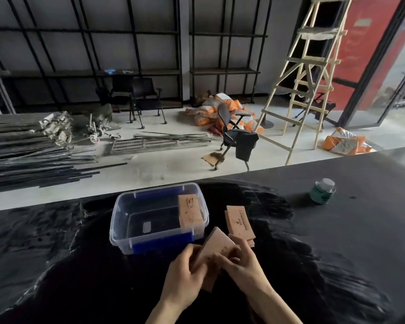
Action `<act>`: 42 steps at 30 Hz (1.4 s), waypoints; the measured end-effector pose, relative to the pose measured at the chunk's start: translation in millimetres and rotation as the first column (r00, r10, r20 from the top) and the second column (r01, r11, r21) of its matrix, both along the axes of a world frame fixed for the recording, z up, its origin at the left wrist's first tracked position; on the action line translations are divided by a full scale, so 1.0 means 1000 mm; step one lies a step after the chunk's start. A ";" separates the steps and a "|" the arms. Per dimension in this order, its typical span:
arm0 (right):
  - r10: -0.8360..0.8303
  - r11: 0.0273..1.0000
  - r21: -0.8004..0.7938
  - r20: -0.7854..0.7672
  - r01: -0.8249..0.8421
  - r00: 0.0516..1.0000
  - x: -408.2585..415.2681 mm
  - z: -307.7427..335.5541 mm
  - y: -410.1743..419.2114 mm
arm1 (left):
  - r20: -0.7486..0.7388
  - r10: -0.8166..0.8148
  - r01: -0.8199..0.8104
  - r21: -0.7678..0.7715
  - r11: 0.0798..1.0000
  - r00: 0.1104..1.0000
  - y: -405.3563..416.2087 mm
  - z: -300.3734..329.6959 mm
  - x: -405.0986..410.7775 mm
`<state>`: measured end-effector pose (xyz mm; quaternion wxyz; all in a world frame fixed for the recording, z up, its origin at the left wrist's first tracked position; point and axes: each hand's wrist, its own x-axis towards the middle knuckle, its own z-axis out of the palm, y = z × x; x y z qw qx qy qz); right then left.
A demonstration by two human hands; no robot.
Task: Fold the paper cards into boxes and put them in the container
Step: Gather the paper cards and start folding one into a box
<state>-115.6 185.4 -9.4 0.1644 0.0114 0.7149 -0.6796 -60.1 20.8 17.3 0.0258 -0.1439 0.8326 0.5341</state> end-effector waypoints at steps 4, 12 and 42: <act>-0.107 0.990 -0.094 0.030 0.110 0.994 -0.014 0.005 0.024 | 0.098 0.098 -0.114 0.178 0.977 0.990 0.041 -0.004 -0.032; -0.260 0.944 0.176 -0.119 0.278 0.958 -0.086 0.009 0.051 | 0.124 0.131 -0.146 0.121 0.982 0.983 0.068 -0.001 -0.106; -0.075 0.918 0.392 0.020 0.061 0.997 -0.117 -0.004 0.048 | 0.321 0.231 -0.252 0.026 0.967 0.919 0.085 -0.019 -0.140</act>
